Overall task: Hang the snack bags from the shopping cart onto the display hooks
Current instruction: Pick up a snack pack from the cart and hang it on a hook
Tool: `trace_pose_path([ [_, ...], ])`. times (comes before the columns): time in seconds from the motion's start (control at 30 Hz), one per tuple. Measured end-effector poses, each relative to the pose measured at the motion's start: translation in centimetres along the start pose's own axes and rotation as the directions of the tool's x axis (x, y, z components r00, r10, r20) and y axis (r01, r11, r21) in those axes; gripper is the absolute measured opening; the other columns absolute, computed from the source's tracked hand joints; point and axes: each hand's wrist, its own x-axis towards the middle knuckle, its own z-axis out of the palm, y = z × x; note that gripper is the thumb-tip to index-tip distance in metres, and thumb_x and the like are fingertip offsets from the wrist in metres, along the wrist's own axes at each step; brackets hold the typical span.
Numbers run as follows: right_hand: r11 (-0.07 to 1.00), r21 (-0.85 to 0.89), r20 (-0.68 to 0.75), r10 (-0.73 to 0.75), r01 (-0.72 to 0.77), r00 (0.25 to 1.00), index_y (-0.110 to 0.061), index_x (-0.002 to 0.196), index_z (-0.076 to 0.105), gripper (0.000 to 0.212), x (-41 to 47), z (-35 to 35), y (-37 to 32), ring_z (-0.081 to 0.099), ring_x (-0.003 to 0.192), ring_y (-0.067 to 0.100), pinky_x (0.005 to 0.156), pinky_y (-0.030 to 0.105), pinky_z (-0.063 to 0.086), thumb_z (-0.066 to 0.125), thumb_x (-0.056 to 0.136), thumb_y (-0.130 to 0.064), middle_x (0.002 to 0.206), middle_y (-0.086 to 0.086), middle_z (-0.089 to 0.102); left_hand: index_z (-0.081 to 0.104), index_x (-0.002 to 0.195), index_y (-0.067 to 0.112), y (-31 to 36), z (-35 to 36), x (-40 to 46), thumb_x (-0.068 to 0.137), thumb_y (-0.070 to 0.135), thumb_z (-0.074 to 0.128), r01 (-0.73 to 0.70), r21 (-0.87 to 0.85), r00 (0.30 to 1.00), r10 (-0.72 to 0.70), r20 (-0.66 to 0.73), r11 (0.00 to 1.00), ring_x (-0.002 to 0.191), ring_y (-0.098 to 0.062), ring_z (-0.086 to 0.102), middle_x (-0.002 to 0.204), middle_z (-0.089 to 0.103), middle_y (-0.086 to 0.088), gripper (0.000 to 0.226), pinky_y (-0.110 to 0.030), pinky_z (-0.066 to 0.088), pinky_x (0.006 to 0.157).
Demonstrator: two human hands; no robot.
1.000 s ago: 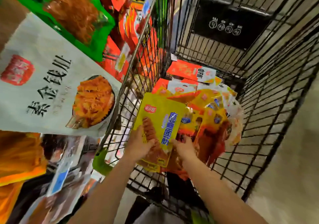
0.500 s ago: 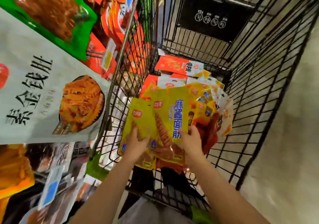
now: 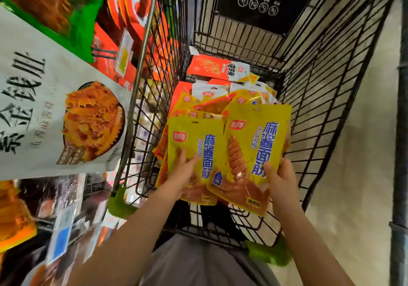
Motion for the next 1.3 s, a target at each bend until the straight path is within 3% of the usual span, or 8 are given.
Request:
trace_pose_path([
  [0.23,0.994,-0.099,0.078,-0.037,0.044,0.996,-0.023,0.095,0.053,0.010,-1.5,-1.2,-1.6,0.065,0.086,0.019,0.076,0.038,0.053,0.052,0.097,-0.013,0.098,0.004,0.067,0.042,0.141,0.026,0.0,0.2,-0.1,0.097,0.051,0.043,-0.047,-0.024,0.992,0.043,-0.120,0.999,0.129,-0.022,0.044,0.139,0.046,0.005,0.051,-0.046,0.035,0.110],
  [0.33,0.978,-0.208,0.219,0.071,-0.024,0.973,-0.020,0.094,0.049,0.009,1.4,1.7,0.0,0.064,0.091,0.024,0.082,0.046,0.053,0.052,0.097,-0.012,0.101,0.009,0.066,0.041,0.139,0.034,-1.0,-2.1,2.4,0.080,0.072,0.052,-0.030,-0.172,0.984,-0.001,-0.179,0.985,0.125,-0.021,0.048,0.141,0.047,0.005,0.071,-0.051,0.041,0.104],
  [0.5,0.848,-0.528,0.267,0.216,-0.045,0.939,-0.021,0.135,0.037,0.047,4.2,6.7,4.1,0.054,0.118,0.028,0.098,0.037,0.043,0.059,0.093,-0.027,0.131,0.005,0.054,0.027,0.147,0.040,0.1,-1.3,1.2,0.081,0.068,0.056,-0.010,-0.143,0.979,-0.019,-0.205,0.990,0.129,-0.025,0.044,0.145,0.040,0.005,0.077,-0.053,0.042,0.103],
  [0.67,0.896,-0.440,0.347,0.234,-0.062,0.908,-0.019,0.143,0.029,0.065,3.8,8.1,5.2,0.050,0.125,0.028,0.102,0.036,0.041,0.064,0.089,-0.028,0.135,0.005,0.053,0.041,0.140,0.033,-0.1,-1.1,0.4,0.061,0.072,0.072,-0.047,-0.072,0.955,0.023,-0.295,0.996,0.119,-0.024,0.053,0.133,0.051,0.006,0.093,-0.042,0.046,0.099],
  [0.77,0.861,-0.499,0.294,0.273,-0.096,0.916,-0.026,0.146,0.031,0.056,5.0,7.2,5.1,0.045,0.130,0.026,0.104,0.034,0.036,0.053,0.095,-0.035,0.142,0.002,0.047,0.044,0.138,0.031,-0.1,-1.5,0.2,0.069,0.057,0.076,-0.084,-0.051,0.946,0.063,-0.318,0.995,0.115,-0.030,0.058,0.132,0.057,-0.003,0.080,-0.048,0.051,0.093],
  [1.03,0.729,-0.684,-0.159,-0.148,-0.001,0.976,-0.019,0.143,0.037,0.061,7.3,6.5,5.3,0.041,0.121,0.033,0.094,0.037,0.039,0.062,0.088,-0.024,0.143,0.013,0.037,0.043,0.120,0.034,-0.3,-1.0,-0.4,0.090,0.022,0.066,-0.222,-0.050,0.947,0.204,-0.247,0.974,0.102,-0.018,0.056,0.115,0.058,0.001,0.039,-0.028,0.046,0.074],
  [1.2,0.590,-0.799,-0.057,0.116,-0.115,0.992,-0.021,0.151,0.017,0.078,7.5,6.1,6.6,0.050,0.120,0.036,0.092,0.039,0.044,0.060,0.089,-0.044,0.148,0.013,0.033,0.050,0.118,0.034,-0.8,-1.2,0.1,0.088,0.023,0.068,-0.221,-0.092,0.952,0.194,-0.239,0.971,0.104,-0.022,0.061,0.114,0.063,0.000,0.037,-0.041,0.051,0.087],
  [1.3,0.603,-0.790,-0.013,0.168,-0.114,0.986,-0.024,0.147,0.024,0.058,7.4,5.9,6.3,0.056,0.115,0.034,0.085,0.034,0.047,0.050,0.096,-0.036,0.134,0.011,0.050,0.053,0.112,0.035,-0.8,-1.3,0.3,0.088,0.023,0.067,-0.202,-0.133,0.957,0.167,-0.237,0.970,0.105,-0.025,0.062,0.118,0.064,-0.003,0.030,-0.046,0.050,0.093],
])
